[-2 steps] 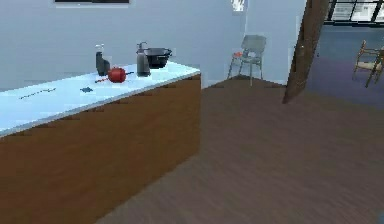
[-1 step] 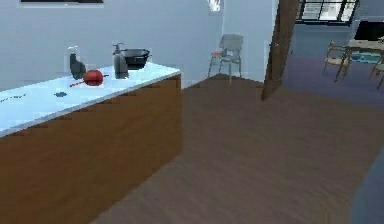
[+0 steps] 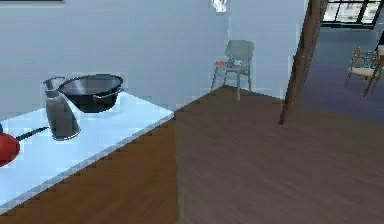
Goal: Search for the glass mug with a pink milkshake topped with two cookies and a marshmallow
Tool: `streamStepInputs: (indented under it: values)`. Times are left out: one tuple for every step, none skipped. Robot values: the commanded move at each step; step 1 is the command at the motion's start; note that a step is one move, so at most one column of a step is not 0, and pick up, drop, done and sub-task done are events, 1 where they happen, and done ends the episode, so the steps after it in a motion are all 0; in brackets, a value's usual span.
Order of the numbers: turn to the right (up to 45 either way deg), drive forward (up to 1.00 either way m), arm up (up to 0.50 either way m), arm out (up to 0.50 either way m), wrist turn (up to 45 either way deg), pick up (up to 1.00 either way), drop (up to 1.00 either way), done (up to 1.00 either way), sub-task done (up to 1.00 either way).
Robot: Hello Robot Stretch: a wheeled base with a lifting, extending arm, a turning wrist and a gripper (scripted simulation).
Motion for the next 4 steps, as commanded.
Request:
streamStepInputs:
  values:
    - [36.0, 0.00, 0.00, 0.00, 0.0, 0.00, 0.00, 0.00, 0.00]
    - [3.0, 0.00, 0.00, 0.00, 0.0, 0.00, 0.00, 0.00, 0.00]
    - [0.0, 1.00, 0.00, 0.00, 0.0, 0.00, 0.00, 0.00, 0.00]
    - [0.0, 0.05, 0.00, 0.00, 0.0, 0.00, 0.00, 0.00, 0.00]
